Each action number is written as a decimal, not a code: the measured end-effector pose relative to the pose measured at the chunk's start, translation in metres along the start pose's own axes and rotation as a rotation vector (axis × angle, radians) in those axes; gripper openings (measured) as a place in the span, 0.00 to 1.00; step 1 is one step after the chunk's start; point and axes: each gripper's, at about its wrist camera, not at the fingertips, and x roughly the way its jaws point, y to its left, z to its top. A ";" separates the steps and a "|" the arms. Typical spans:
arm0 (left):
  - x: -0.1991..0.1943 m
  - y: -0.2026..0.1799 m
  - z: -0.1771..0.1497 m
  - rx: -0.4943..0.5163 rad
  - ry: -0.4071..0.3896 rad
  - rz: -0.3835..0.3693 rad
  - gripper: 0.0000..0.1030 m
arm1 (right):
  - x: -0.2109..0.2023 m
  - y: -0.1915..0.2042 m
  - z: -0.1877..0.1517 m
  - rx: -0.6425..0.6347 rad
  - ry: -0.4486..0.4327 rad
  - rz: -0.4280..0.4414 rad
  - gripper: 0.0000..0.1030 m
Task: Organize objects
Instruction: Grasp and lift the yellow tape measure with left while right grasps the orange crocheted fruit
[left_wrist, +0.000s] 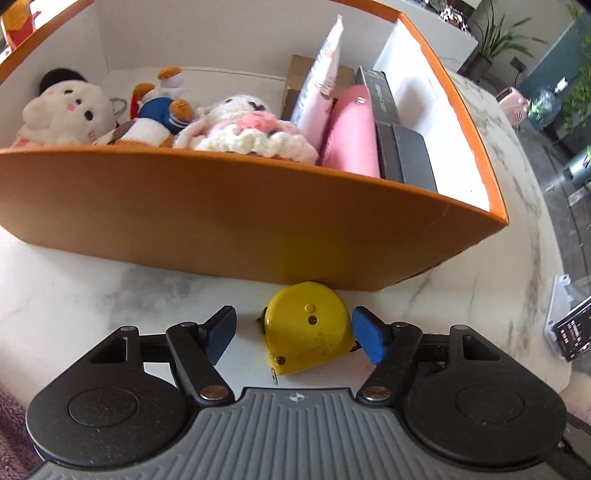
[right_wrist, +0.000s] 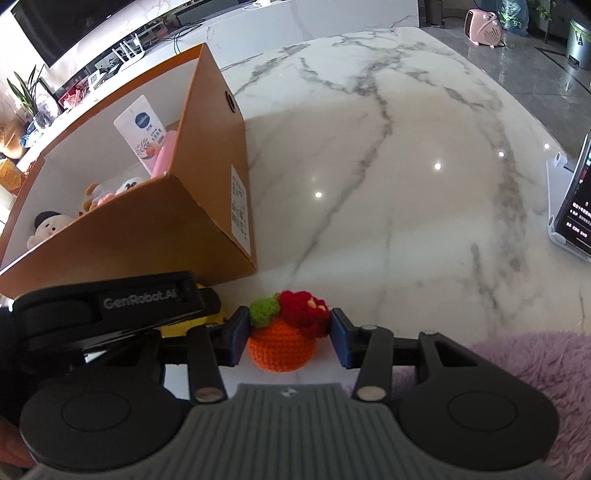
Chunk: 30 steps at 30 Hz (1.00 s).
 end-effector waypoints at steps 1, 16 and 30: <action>0.001 -0.003 0.000 0.010 0.001 0.014 0.79 | -0.001 0.001 -0.001 -0.012 -0.003 -0.004 0.47; -0.005 -0.003 0.000 0.071 0.009 0.020 0.67 | -0.002 0.007 -0.005 -0.051 -0.013 -0.020 0.48; -0.045 0.018 -0.013 0.103 -0.059 0.002 0.67 | -0.011 0.020 -0.013 -0.125 -0.011 -0.052 0.47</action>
